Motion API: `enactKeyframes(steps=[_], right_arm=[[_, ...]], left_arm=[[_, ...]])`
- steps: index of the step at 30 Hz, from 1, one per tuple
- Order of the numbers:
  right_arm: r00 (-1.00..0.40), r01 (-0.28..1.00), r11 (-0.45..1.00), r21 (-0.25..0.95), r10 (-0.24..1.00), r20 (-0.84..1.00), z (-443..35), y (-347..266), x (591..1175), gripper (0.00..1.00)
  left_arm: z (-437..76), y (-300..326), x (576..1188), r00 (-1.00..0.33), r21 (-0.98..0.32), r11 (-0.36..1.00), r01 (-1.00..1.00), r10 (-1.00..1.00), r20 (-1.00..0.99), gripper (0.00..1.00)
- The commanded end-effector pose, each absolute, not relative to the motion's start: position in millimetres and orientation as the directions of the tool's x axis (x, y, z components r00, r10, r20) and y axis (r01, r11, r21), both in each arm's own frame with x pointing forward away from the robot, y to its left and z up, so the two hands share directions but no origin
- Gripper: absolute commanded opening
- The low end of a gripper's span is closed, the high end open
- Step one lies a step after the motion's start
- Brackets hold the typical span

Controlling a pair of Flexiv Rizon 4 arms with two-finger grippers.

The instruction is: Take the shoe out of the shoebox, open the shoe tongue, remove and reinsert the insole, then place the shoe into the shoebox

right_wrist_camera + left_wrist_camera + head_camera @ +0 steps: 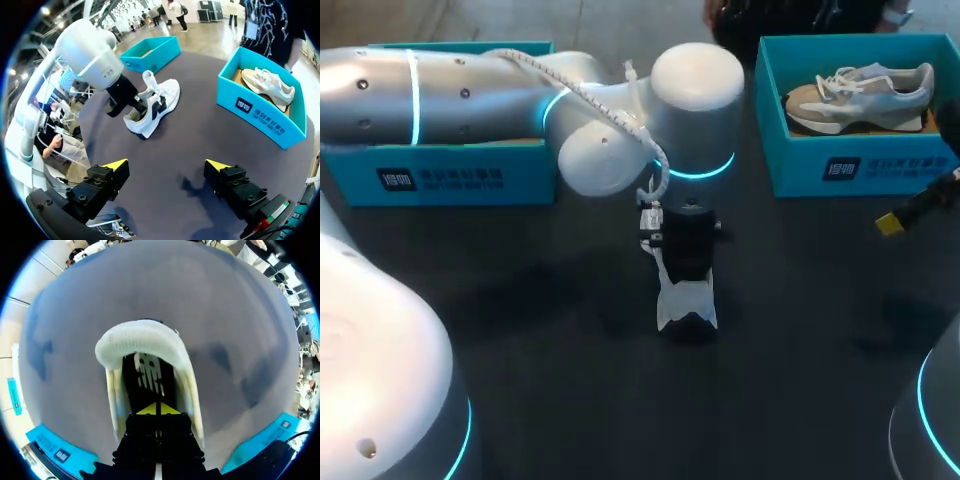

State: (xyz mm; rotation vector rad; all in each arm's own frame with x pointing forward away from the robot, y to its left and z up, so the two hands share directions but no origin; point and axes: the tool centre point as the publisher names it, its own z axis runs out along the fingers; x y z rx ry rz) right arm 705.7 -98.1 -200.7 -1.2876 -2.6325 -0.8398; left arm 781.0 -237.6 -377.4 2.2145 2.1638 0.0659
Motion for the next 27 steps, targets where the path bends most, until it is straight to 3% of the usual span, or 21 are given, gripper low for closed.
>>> enactKeyframes(steps=[1,6,8,11,14,17,18,19,27], right_arm=[[-0.639,0.754,0.493,0.435,0.703,0.311,-201.1,-98.0,705.1,1.00],[-0.639,0.754,0.493,0.435,0.703,0.311,-201.1,-98.0,705.1,1.00],[-0.639,0.754,0.493,0.435,0.703,0.311,-201.1,-98.0,705.1,1.00],[-0.639,0.754,0.493,0.435,0.703,0.311,-201.1,-98.0,705.1,1.00],[-0.639,0.754,0.493,0.435,0.703,0.311,-201.1,-98.0,705.1,1.00],[-0.639,0.754,0.493,0.435,0.703,0.311,-201.1,-98.0,705.1,1.00],[-0.639,0.754,0.493,0.435,0.703,0.311,-201.1,-98.0,705.1,1.00],[-0.639,0.754,0.493,0.435,0.703,0.311,-201.1,-98.0,705.1,1.00],[-0.639,0.754,0.493,0.435,0.703,0.311,-201.1,-98.0,705.1,1.00]], left_arm=[[-359.2,-232.2,783.7,0.010,0.143,-0.011,0.990,1.000,0.011,0.00],[-353.4,-231.3,799.1,-0.031,0.211,0.028,0.977,0.999,0.010,0.00],[-351.8,-231.2,803.1,-0.044,0.218,0.041,0.975,0.999,0.006,0.12],[-351.6,-231.4,805.5,-0.047,0.250,0.044,0.967,0.999,0.008,0.21],[-352.7,-231.8,807.0,-0.044,0.269,0.038,0.962,0.999,0.016,0.47],[-352.5,-232.3,807.4,-0.046,0.268,0.039,0.963,0.999,0.021,0.58],[-352.5,-232.4,807.5,-0.046,0.263,0.039,0.964,0.999,0.019,0.85],[-352.7,-232.7,808.0,-0.047,0.261,0.040,0.964,0.999,0.020,1.00],[-351.0,-232.5,810.2,-0.049,0.251,0.044,0.967,0.999,0.015,1.00]])
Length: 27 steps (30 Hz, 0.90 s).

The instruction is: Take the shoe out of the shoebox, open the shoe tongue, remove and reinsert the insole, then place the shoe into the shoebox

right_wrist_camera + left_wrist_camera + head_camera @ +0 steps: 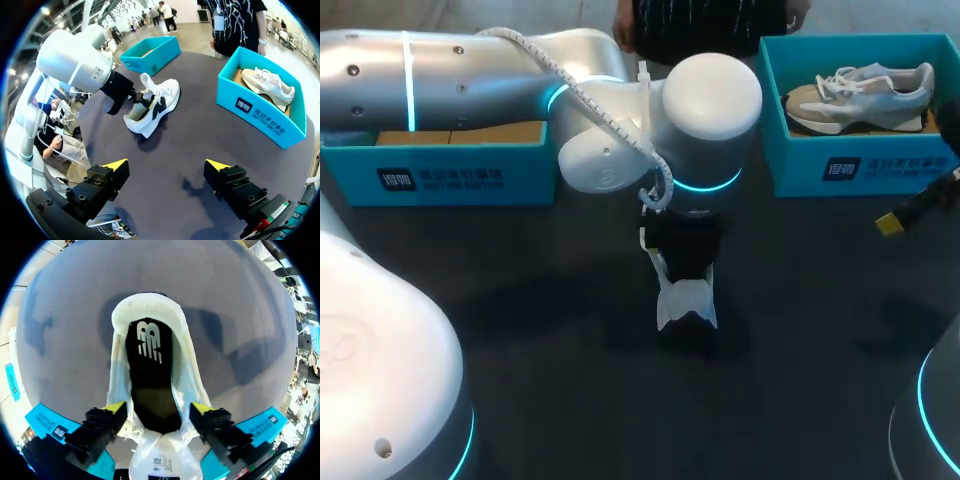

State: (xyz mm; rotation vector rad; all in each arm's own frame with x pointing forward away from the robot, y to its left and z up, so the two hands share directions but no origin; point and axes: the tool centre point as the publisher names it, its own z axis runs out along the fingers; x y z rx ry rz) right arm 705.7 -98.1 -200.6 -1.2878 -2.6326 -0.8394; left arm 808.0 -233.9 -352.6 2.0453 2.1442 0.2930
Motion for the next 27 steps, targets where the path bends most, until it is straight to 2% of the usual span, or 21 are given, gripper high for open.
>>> enactKeyframes(steps=[1,27], right_arm=[[-0.639,0.754,0.493,0.435,0.703,0.311,-201.1,-98.0,705.1,1.00],[-0.639,0.754,0.493,0.435,0.703,0.311,-201.1,-98.0,705.1,1.00]], left_arm=[[-350.2,-232.4,811.0,-0.050,0.250,0.045,0.967,0.999,0.014,1.00],[-291.5,-236.9,825.8,-0.003,0.216,0.010,0.976,0.999,-0.034,1.00]])
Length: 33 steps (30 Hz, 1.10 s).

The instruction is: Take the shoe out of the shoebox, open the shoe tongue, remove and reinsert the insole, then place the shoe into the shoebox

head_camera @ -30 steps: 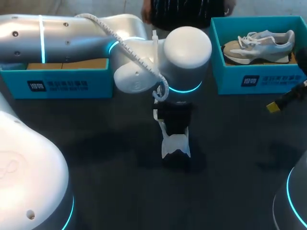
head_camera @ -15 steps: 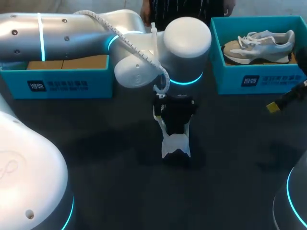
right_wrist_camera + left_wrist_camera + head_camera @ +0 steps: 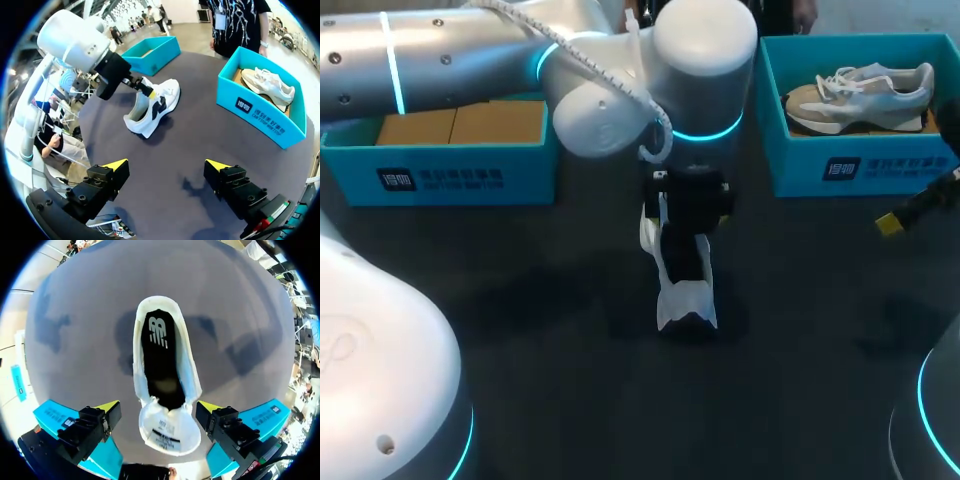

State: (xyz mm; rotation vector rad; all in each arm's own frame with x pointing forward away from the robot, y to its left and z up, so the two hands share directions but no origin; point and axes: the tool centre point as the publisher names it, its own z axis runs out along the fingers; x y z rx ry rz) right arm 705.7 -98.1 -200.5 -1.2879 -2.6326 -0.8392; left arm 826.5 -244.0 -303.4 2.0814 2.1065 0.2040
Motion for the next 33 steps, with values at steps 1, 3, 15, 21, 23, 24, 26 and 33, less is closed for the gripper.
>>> enactKeyframes(steps=[1,3,15,21,23,24,26,33], right_arm=[[-0.639,0.754,0.493,0.435,0.703,0.311,-201.1,-98.0,705.1,1.00],[-0.639,0.754,0.493,0.435,0.703,0.311,-201.1,-98.0,705.1,1.00],[-0.639,0.754,0.493,0.435,0.703,0.311,-201.1,-98.0,705.1,1.00],[-0.639,0.754,0.493,0.435,0.703,0.311,-201.1,-98.0,705.1,1.00],[-0.639,0.754,0.493,0.435,0.703,0.311,-201.1,-98.0,705.1,1.00],[-0.639,0.754,0.493,0.435,0.703,0.311,-201.1,-98.0,705.1,1.00],[-0.639,0.754,0.493,0.435,0.703,0.311,-201.1,-98.0,705.1,1.00],[-0.639,0.754,0.493,0.435,0.703,0.311,-201.1,-98.0,705.1,1.00]], left_arm=[[-288.9,-236.2,826.6,-0.002,0.219,0.010,0.976,0.999,-0.038,0.91],[-283.7,-234.8,828.2,0.000,0.220,0.010,0.975,0.999,-0.046,0.89],[-264.7,-220.2,847.9,-0.014,0.254,0.028,0.967,0.998,-0.057,0.73],[-257.1,-213.4,864.4,-0.041,0.273,0.056,0.960,0.997,-0.060,0.62],[-254.9,-212.9,867.9,-0.043,0.276,0.059,0.959,0.997,-0.064,0.50],[-255.1,-213.2,870.1,-0.044,0.281,0.060,0.958,0.997,-0.062,0.47],[-256.5,-214.2,874.2,-0.044,0.282,0.059,0.958,0.997,-0.058,0.46],[-268.9,-220.5,890.9,-0.044,0.282,0.055,0.958,0.998,-0.044,0.40]])
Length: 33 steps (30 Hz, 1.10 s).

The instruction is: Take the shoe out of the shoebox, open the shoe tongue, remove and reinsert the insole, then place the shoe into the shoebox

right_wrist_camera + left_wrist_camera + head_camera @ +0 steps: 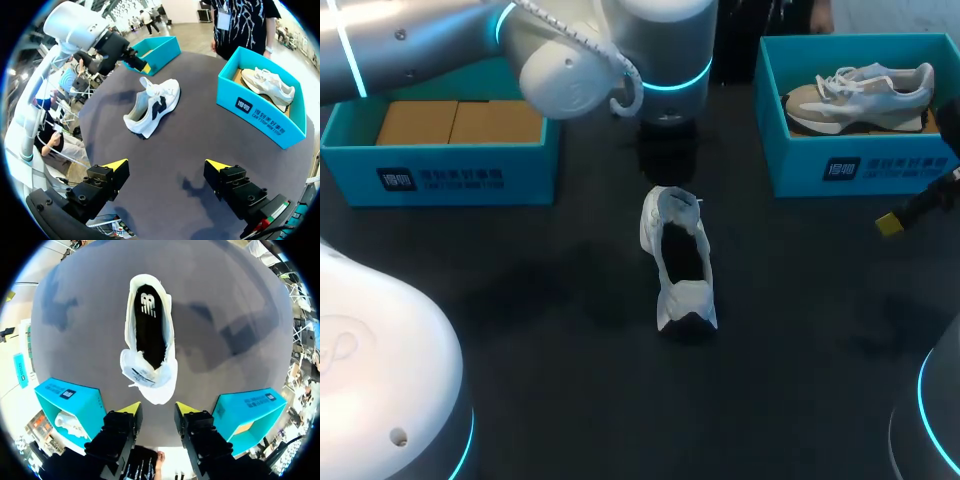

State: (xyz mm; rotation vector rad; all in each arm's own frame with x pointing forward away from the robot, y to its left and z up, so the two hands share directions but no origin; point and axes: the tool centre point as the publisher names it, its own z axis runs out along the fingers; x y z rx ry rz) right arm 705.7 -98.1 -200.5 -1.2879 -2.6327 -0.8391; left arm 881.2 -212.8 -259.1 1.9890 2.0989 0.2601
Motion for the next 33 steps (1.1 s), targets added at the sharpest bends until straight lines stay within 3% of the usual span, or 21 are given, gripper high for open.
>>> enactKeyframes(steps=[1,17,33], right_arm=[[-0.639,0.754,0.493,0.435,0.703,0.311,-201.1,-98.0,705.1,1.00],[-0.639,0.754,0.493,0.435,0.703,0.311,-201.1,-98.0,705.1,1.00],[-0.639,0.754,0.493,0.435,0.703,0.311,-201.1,-98.0,705.1,1.00]], left_arm=[[-271.4,-221.7,893.0,-0.044,0.282,0.054,0.958,0.998,-0.042,0.41],[-308.5,-234.8,895.7,-0.016,0.202,0.023,0.979,0.999,-0.034,0.40],[-314.6,-233.7,884.8,-0.008,0.172,0.015,0.985,0.999,-0.039,0.37]])
